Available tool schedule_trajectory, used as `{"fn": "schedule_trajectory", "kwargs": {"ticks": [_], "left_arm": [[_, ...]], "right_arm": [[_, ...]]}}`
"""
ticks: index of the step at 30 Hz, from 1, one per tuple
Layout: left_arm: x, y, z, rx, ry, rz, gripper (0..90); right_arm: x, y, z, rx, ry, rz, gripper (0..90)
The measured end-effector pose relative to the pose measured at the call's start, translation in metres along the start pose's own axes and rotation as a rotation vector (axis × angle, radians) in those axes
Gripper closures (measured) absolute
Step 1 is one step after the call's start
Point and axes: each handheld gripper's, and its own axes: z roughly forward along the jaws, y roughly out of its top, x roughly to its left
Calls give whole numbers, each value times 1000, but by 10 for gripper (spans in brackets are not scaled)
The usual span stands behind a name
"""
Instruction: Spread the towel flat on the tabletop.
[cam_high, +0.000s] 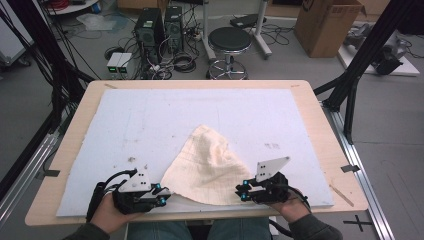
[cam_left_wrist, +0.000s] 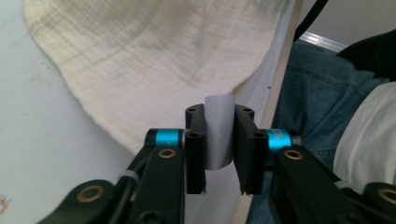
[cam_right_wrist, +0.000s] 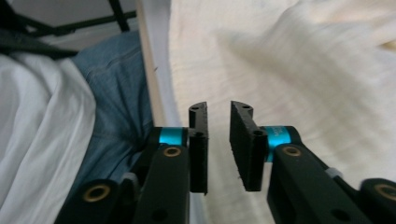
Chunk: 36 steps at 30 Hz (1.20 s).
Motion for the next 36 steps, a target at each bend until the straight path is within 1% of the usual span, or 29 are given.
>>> {"fn": "schedule_trajectory", "kwargs": {"ticks": [1,2,4,5,6,8,10,12,13,15,18,19,20,21,23,25,26,27,30,31,33,34,36], "left_arm": [[3,3,0,-12,3,0,668],[6,6,-1,-19,2,4,657],[13,14,-2,-42,7,-11,606],[16,17,-1,-52,10,-4,588],[20,20,1,-64,16,-8,583],[29,25,7,-64,26,-7,553],[38,27,17,-68,34,-29,545],[46,27,28,-59,53,-42,540],[50,26,33,-46,57,-39,540],[54,24,45,-9,64,-42,540],[60,16,60,35,41,-69,561],[61,14,63,58,40,-68,571],[61,11,66,74,39,-71,575],[61,10,68,99,40,-68,587],[58,8,70,123,48,-47,621],[54,8,72,144,52,-32,653],[53,8,72,151,59,-22,670],[52,9,72,151,61,-22,675],[51,8,71,150,54,-25,695],[50,6,71,135,50,-46,697],[52,1,69,105,41,-73,699],[52,-1,68,100,39,-84,699],[51,-1,67,95,32,-87,700]], "right_arm": [[-3,1,-3,-9,-14,4,720],[-7,2,-5,-21,-32,16,714],[-16,4,-9,-39,-67,30,689],[-21,4,-11,-48,-78,41,682],[-26,5,-12,-61,-87,57,673],[-37,6,-12,-70,-117,73,634],[-48,7,-10,-75,-131,92,613],[-57,7,-6,-75,-146,114,584],[-61,7,-3,-69,-136,123,569],[-68,7,3,-61,-134,122,548],[-74,6,13,-21,-116,127,535],[-76,6,17,-13,-109,126,541],[-77,5,19,-3,-98,130,573],[-77,4,21,10,-88,128,625],[-75,3,22,21,-77,114,716],[-73,3,22,37,-77,109,783],[-72,3,21,36,-76,102,813],[-70,3,19,31,-68,103,833],[-63,7,10,28,-82,78,839],[-61,9,6,23,-92,73,839],[-57,12,-3,13,-112,64,839],[-55,13,-8,10,-125,59,838],[-51,14,-14,0,-131,60,838]]}}
